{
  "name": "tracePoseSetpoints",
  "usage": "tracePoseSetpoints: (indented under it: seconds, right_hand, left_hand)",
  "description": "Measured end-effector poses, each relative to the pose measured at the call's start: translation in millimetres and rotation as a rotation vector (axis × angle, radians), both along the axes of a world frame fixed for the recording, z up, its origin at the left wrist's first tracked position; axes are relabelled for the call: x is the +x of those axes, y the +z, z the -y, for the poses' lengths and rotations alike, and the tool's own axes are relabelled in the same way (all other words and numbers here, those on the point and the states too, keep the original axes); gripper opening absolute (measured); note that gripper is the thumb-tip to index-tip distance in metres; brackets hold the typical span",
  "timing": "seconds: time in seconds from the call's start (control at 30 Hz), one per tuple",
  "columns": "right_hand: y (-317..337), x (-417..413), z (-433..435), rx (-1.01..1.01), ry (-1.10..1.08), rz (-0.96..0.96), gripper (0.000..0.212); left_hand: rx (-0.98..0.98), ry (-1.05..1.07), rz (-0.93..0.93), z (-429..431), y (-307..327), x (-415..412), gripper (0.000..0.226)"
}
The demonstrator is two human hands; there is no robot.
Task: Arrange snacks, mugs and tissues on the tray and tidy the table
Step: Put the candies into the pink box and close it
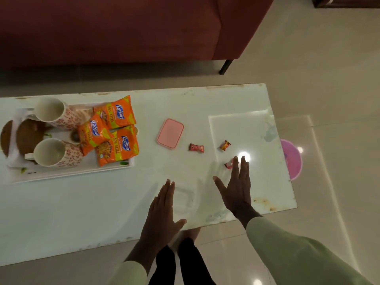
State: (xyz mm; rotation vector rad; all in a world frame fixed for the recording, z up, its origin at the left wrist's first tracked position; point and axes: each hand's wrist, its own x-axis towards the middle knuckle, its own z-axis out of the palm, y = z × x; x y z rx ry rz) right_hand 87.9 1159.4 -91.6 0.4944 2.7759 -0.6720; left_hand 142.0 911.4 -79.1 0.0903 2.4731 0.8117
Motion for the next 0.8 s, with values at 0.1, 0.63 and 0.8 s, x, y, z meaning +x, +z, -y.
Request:
tracePoseSetpoints:
  seconds: [0.1,0.63,0.8]
  right_hand:
    - [-20,-15,-1,-0.141,-0.186,0.026,0.117]
    - [-69,-83,38,-0.085,0.053,-0.104,0.128]
    - [-75,-108,63,-0.061,0.161,-0.161,0.105]
  left_hand:
    - [0.004,0.032,-0.040,-2,-11,-9,0.112]
    - [0.112,0.170,-0.148,6,-23,-42,0.084]
    - [0.126,0.307,-0.190,7,-24,-51,0.082]
